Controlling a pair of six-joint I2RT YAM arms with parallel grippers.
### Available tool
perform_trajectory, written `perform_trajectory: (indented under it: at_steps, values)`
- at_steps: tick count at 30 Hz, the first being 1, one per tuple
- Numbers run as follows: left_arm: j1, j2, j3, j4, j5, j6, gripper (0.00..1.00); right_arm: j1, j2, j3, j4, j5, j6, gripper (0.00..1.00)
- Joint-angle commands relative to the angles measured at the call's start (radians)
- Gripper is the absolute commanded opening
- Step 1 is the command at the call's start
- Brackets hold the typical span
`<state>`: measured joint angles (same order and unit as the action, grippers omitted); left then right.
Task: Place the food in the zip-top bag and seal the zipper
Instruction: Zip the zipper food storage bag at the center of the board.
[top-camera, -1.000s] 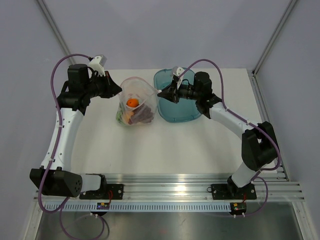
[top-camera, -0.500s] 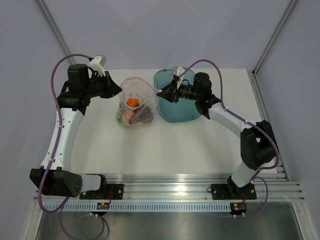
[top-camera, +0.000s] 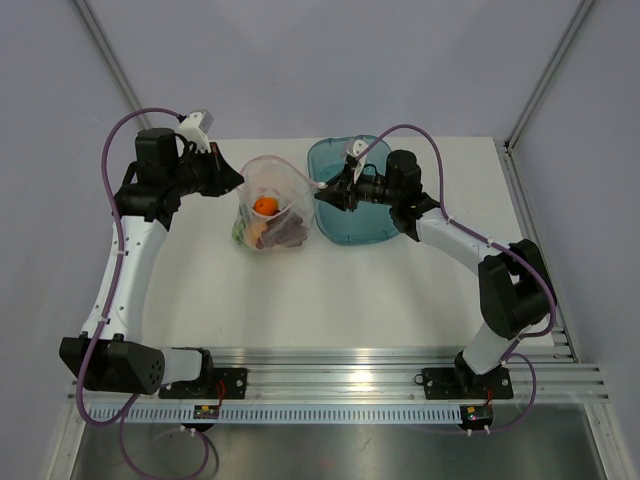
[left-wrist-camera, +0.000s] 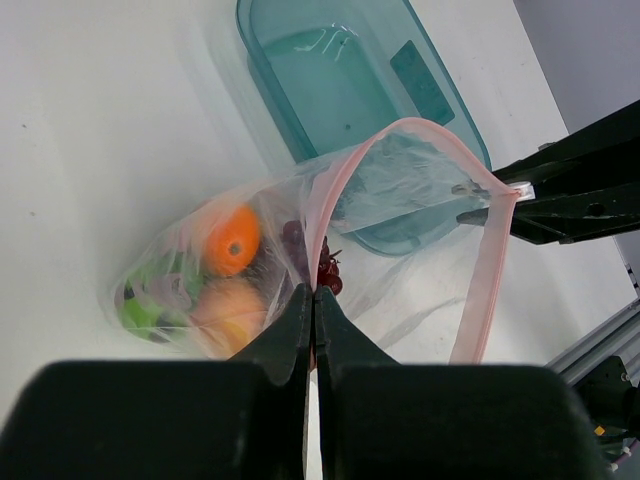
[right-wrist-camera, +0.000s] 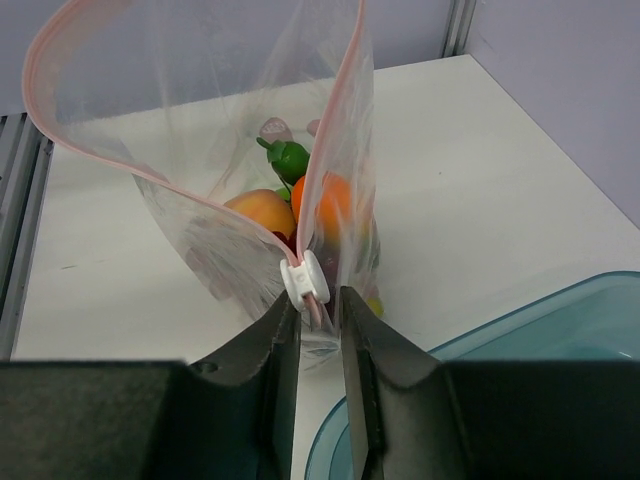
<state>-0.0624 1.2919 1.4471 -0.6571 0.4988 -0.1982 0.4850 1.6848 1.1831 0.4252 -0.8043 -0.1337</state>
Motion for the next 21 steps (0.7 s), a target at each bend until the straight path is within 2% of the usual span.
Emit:
perform_trajectory:
  at_steps: [1, 5, 9, 13, 14, 15, 16, 18, 19, 21]
  values:
    - [0.004, 0.004, 0.047, 0.033, 0.027, 0.011, 0.0, -0.006, -0.004, 0.001, 0.055, -0.01, -0.003, 0.28]
    - [0.004, 0.007, 0.047, 0.03, 0.029, 0.014, 0.0, -0.008, -0.004, 0.004, 0.064, -0.018, 0.005, 0.18]
    - [0.004, 0.007, 0.045, 0.024, 0.029, 0.017, 0.0, -0.006, 0.001, 0.009, 0.07, -0.032, 0.025, 0.0]
    - [0.004, 0.007, 0.053, 0.013, 0.011, 0.022, 0.0, -0.006, -0.005, 0.003, 0.087, -0.032, 0.037, 0.0]
    - [0.004, 0.013, 0.064, -0.001, 0.0, 0.037, 0.05, -0.008, -0.01, 0.0, 0.086, -0.03, 0.036, 0.0]
    - [0.004, 0.036, 0.111, -0.069, -0.021, 0.052, 0.4, -0.008, -0.011, -0.002, 0.086, -0.029, 0.031, 0.0]
    - [0.004, 0.052, 0.157, -0.12, -0.055, 0.068, 0.59, -0.011, -0.017, -0.002, 0.07, -0.029, 0.025, 0.0]
    - [-0.01, 0.069, 0.281, -0.232, -0.15, 0.1, 0.87, -0.013, -0.028, 0.012, 0.032, -0.038, -0.01, 0.0]
    - [-0.028, 0.054, 0.304, -0.239, -0.185, 0.118, 0.89, -0.013, -0.033, 0.029, -0.015, -0.041, -0.026, 0.0]
    - [-0.141, 0.04, 0.375, -0.23, -0.267, 0.192, 0.91, -0.013, -0.037, 0.045, -0.06, -0.062, -0.061, 0.0]
